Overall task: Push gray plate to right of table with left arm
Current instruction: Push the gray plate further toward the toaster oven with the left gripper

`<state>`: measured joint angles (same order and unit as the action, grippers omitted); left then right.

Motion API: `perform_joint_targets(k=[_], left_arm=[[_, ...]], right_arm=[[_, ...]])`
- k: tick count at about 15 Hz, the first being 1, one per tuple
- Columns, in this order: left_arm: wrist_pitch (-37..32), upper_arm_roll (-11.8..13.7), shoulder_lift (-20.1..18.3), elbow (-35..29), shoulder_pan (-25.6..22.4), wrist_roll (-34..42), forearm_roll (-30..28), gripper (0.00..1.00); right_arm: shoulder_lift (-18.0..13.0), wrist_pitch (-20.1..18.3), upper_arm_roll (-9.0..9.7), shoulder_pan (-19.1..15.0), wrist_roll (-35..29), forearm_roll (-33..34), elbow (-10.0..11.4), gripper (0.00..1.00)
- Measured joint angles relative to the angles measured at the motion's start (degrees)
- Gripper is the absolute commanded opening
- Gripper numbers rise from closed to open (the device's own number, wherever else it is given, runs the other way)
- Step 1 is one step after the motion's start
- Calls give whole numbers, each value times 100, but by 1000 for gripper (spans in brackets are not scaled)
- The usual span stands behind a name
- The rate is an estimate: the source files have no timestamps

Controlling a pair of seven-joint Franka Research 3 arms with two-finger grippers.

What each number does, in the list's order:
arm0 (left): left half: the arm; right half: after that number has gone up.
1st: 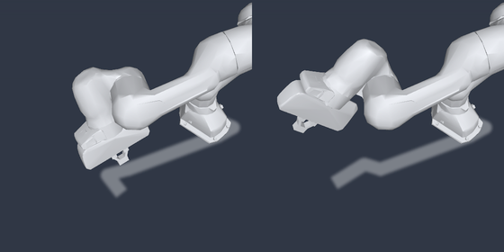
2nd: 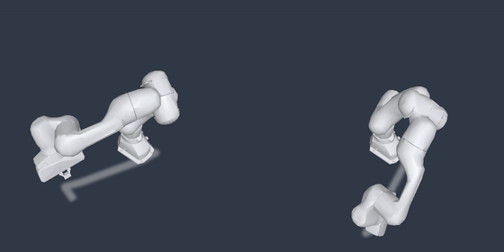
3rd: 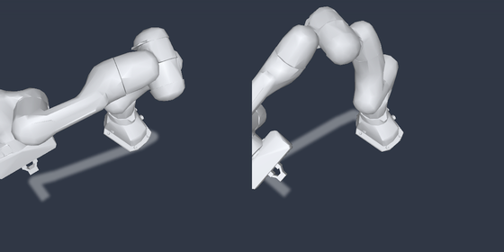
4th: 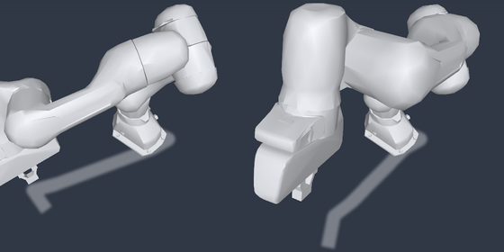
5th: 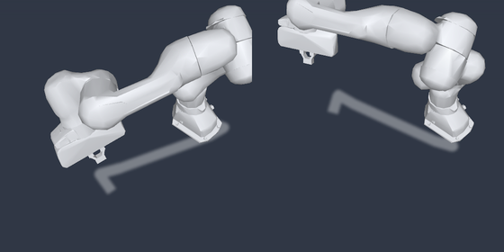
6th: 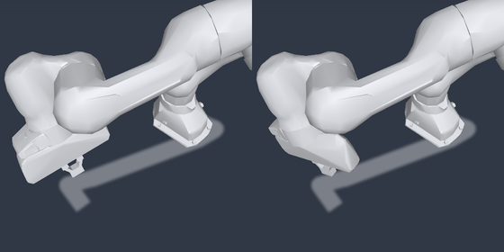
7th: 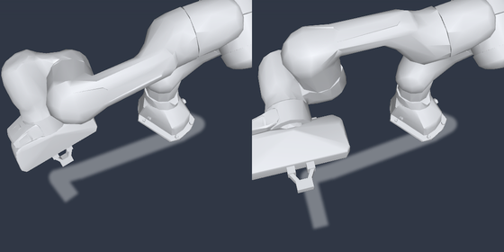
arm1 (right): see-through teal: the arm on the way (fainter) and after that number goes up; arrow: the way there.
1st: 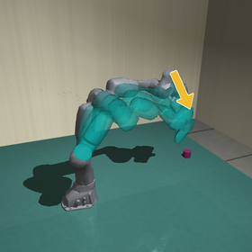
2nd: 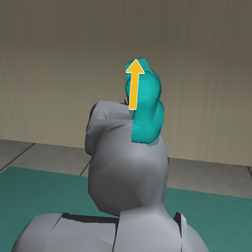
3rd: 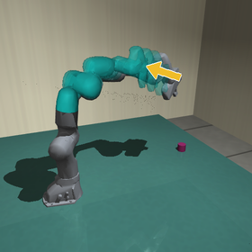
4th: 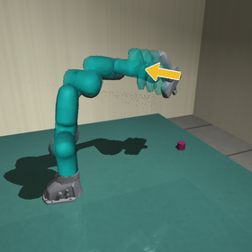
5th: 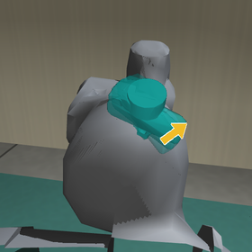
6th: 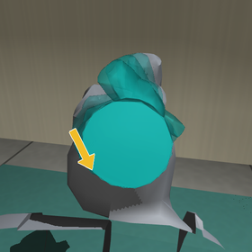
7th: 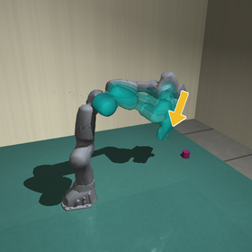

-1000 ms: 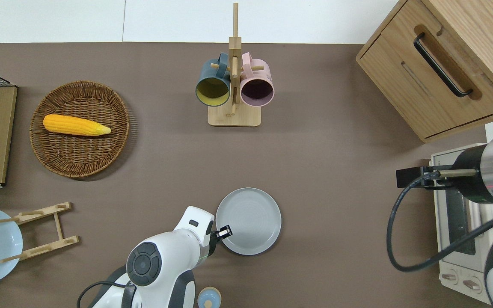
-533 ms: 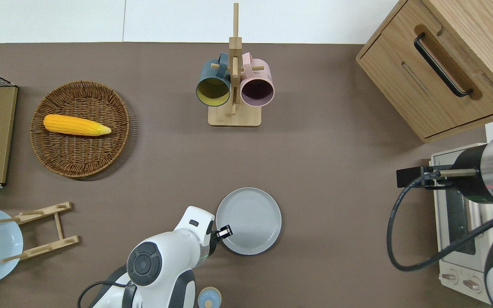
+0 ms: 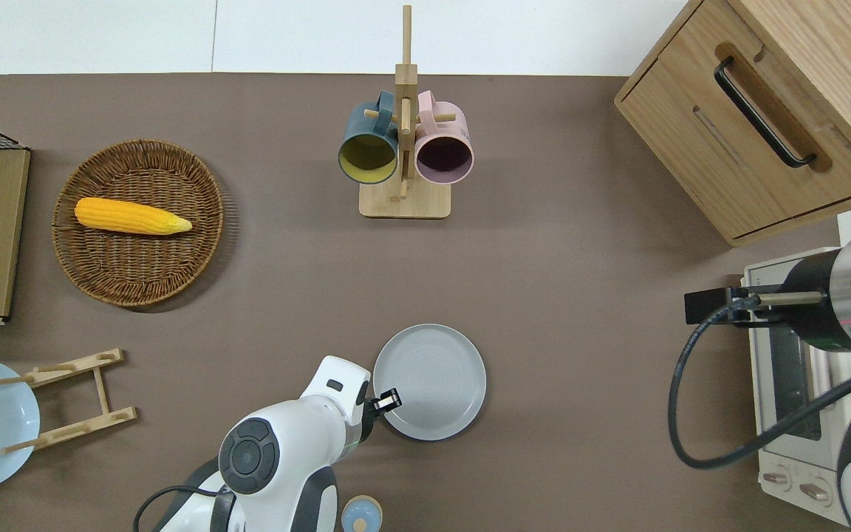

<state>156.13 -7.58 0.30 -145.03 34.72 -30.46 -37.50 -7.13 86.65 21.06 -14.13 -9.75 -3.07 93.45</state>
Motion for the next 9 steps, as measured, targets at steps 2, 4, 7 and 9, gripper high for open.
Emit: perform_joint_targets(k=[2,4,7,9], left_arm=[[9,2,33,35,37,-7,-11,0],[9,2,33,35,37,-7,-11,0],[9,2,33,35,37,-7,-11,0],[9,2,33,35,37,-7,-11,0]], right_arm=[[0,0,0,0,0,0,0,996],[0,0,0,0,0,0,0,996],[0,0,0,0,0,0,0,996],[0,0,0,0,0,0,0,996]])
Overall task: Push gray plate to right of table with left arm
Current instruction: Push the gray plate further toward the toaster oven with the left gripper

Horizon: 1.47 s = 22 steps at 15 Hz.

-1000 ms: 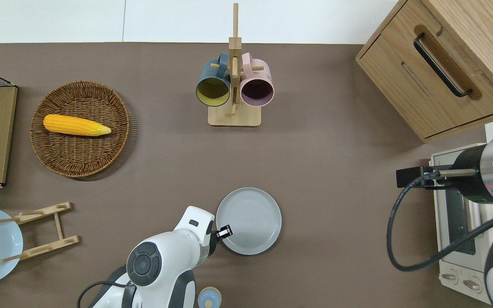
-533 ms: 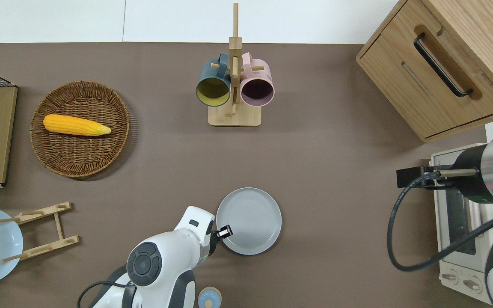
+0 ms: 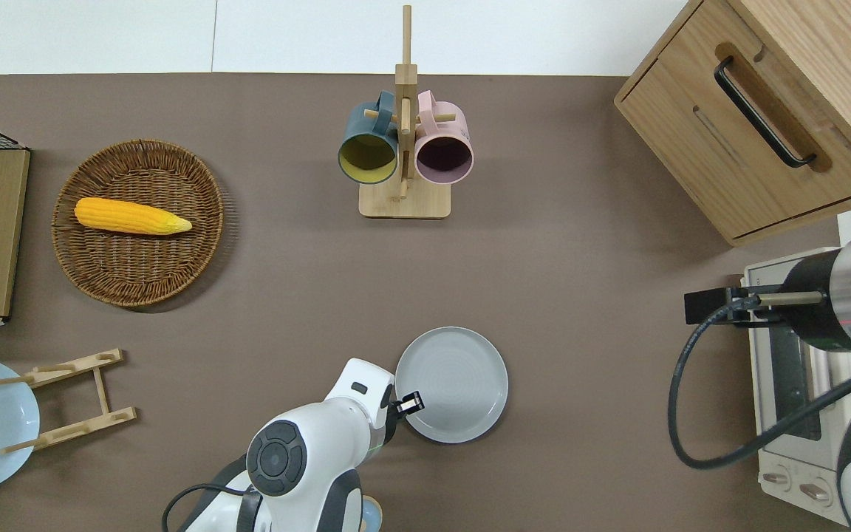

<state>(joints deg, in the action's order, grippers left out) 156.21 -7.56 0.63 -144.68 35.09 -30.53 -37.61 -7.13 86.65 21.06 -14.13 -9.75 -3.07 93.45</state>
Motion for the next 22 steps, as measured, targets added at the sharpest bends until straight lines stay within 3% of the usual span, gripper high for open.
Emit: perform_joint_targets(k=[19,22], left_arm=[[4,1,10,36,21,-3,-2,0],[14,-56,175,209,89,-3,-24,0]], right_arm=[[0,0,0,0,0,0,0,996],[0,0,0,0,0,0,0,996]])
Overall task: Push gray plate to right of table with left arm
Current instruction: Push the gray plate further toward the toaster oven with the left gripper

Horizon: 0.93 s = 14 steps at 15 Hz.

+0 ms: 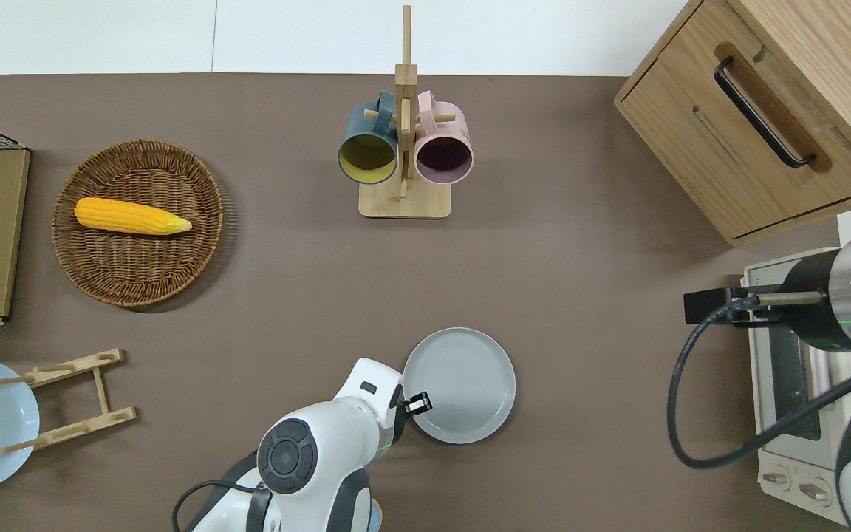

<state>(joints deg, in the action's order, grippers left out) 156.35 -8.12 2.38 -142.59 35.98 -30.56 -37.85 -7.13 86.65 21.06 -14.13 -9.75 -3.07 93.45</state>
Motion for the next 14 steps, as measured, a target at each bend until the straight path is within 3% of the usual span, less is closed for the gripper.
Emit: perform_joint_targets(k=[14], left_arm=[[0,-33,172,209,66,0,-12,0]], right_arm=[[0,0,0,0,0,0,0,996]])
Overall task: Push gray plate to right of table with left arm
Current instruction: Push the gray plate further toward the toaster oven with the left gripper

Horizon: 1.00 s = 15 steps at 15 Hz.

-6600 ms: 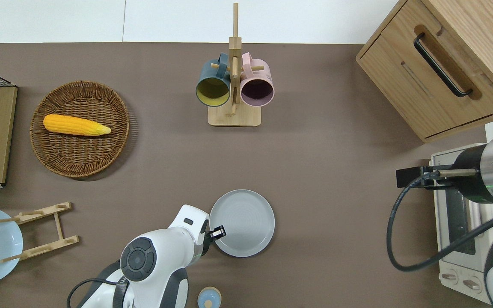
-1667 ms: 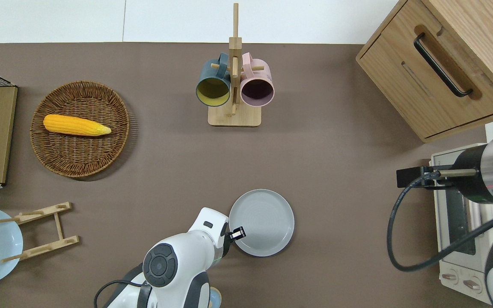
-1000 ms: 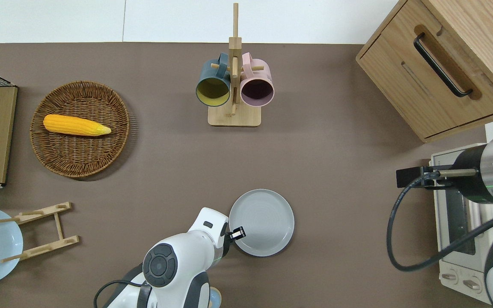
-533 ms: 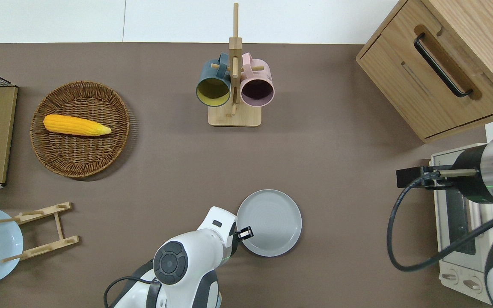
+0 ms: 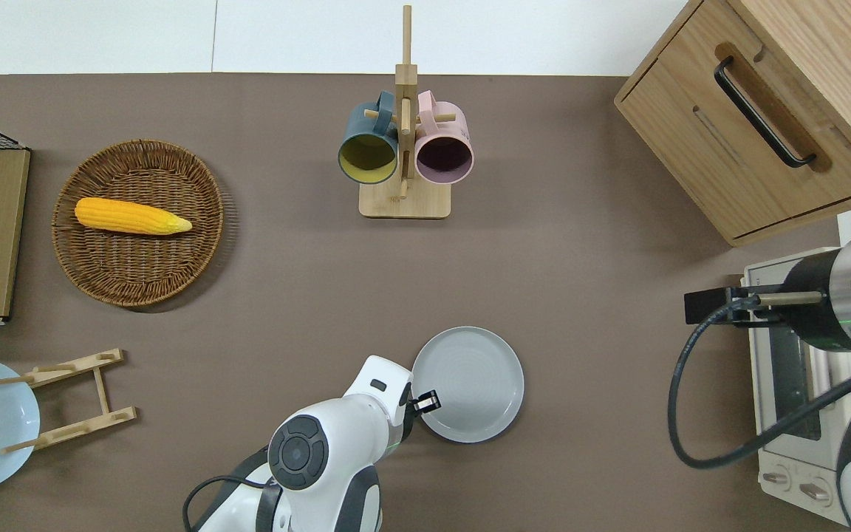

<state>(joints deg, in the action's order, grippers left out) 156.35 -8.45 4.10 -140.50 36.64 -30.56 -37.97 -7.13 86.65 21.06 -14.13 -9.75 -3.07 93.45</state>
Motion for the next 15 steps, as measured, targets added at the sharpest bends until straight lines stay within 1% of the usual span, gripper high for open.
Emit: perform_joint_targets(k=[10,15], left_arm=[[9,-144,234,287,55,0,-7,0],[9,-316,412,505,62,0,-13,0]], right_arm=[[0,0,0,0,0,0,0,996],[0,0,0,0,0,0,0,996]])
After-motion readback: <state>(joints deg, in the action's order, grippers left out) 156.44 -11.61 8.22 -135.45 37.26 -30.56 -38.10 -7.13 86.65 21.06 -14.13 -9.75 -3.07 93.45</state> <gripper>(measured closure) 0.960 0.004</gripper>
